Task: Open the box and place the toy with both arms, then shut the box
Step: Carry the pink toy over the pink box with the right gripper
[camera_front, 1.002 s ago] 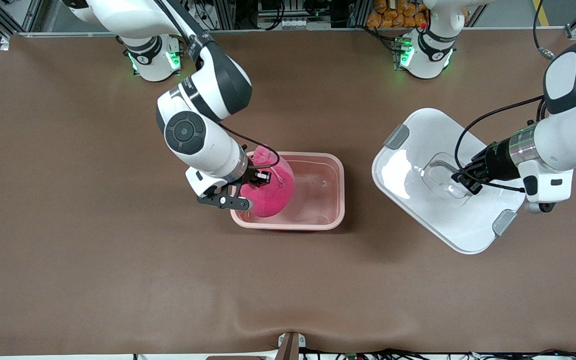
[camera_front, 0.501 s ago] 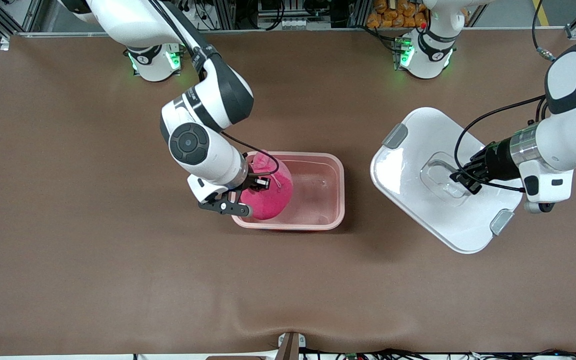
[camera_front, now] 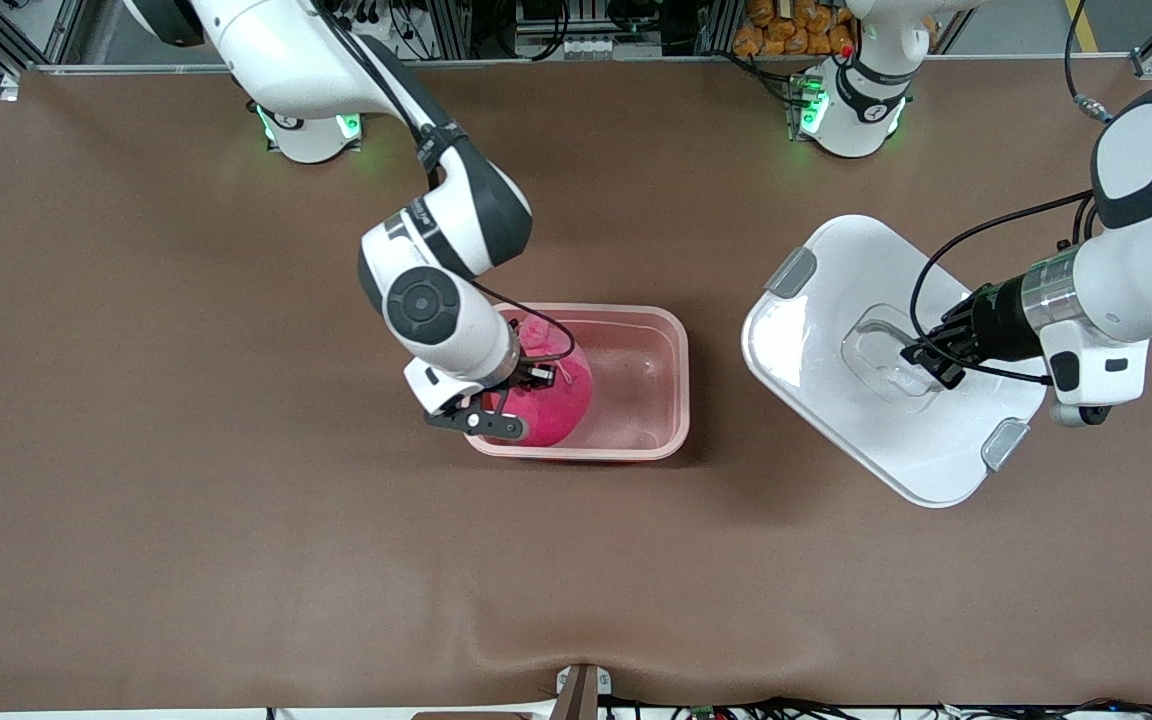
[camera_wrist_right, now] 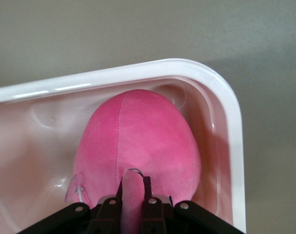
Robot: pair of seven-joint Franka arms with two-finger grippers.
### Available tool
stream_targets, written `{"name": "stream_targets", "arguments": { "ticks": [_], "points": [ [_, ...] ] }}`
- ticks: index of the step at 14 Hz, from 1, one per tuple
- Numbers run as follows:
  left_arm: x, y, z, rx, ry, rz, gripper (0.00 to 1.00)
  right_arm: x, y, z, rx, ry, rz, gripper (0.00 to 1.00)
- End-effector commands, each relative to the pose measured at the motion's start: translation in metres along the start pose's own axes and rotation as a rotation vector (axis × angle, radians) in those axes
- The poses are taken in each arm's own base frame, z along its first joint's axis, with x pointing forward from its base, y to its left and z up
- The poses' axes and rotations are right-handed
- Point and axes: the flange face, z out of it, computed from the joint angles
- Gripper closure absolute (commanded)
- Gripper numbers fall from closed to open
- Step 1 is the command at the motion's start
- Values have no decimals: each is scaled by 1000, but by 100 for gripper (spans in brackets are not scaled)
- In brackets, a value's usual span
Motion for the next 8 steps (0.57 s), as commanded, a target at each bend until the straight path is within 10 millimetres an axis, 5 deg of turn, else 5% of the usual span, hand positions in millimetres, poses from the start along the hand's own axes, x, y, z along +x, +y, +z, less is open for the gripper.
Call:
{"name": "stream_targets", "arguments": {
  "ticks": [1, 8],
  "points": [
    [-4, -6, -9, -10, -17, 6, 100, -16, -23, 22, -45, 44, -57, 100],
    [2, -11, -12, -9, -18, -4, 100, -30, -61, 65, 61, 128, -1, 100]
  ]
}}
